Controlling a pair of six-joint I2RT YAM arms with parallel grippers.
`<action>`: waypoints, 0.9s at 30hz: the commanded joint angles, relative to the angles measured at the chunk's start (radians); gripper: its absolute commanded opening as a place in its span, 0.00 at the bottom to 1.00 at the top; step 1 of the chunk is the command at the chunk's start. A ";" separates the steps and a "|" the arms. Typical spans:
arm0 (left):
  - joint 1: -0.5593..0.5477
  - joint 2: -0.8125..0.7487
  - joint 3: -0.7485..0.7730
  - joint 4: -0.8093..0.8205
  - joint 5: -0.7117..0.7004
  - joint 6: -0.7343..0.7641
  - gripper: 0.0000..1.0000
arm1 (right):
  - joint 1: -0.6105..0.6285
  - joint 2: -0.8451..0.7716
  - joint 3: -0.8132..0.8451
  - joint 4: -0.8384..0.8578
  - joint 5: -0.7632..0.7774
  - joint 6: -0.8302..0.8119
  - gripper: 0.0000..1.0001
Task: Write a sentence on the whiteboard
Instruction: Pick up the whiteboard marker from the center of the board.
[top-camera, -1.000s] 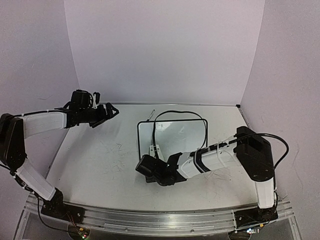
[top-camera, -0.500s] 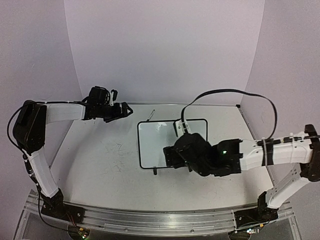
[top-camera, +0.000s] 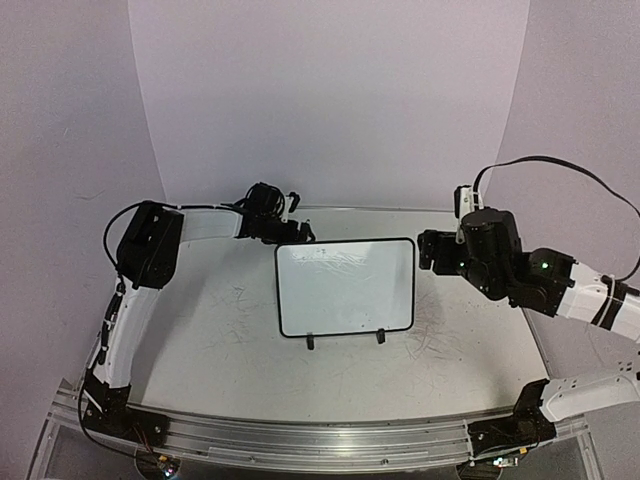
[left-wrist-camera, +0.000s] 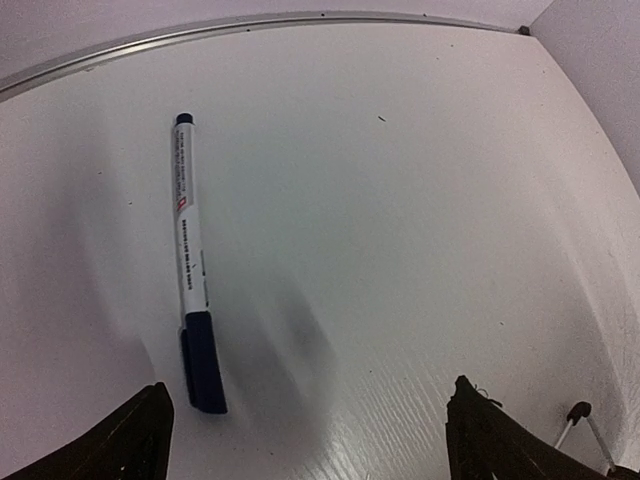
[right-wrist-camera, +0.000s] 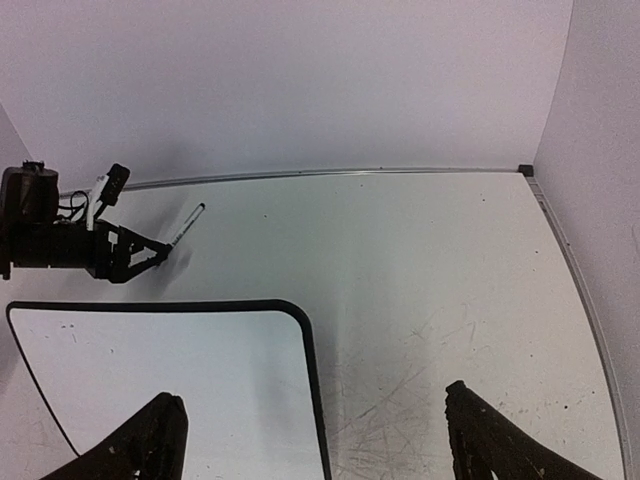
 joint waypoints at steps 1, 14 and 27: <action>-0.015 0.060 0.136 -0.030 -0.043 0.077 0.98 | -0.039 0.048 0.073 -0.101 -0.061 0.034 0.91; -0.015 0.267 0.363 -0.120 -0.207 0.153 0.87 | -0.048 0.127 0.155 -0.145 -0.072 0.242 0.91; -0.015 0.204 0.250 -0.176 -0.456 0.238 0.21 | -0.049 0.122 0.169 -0.145 -0.030 0.218 0.92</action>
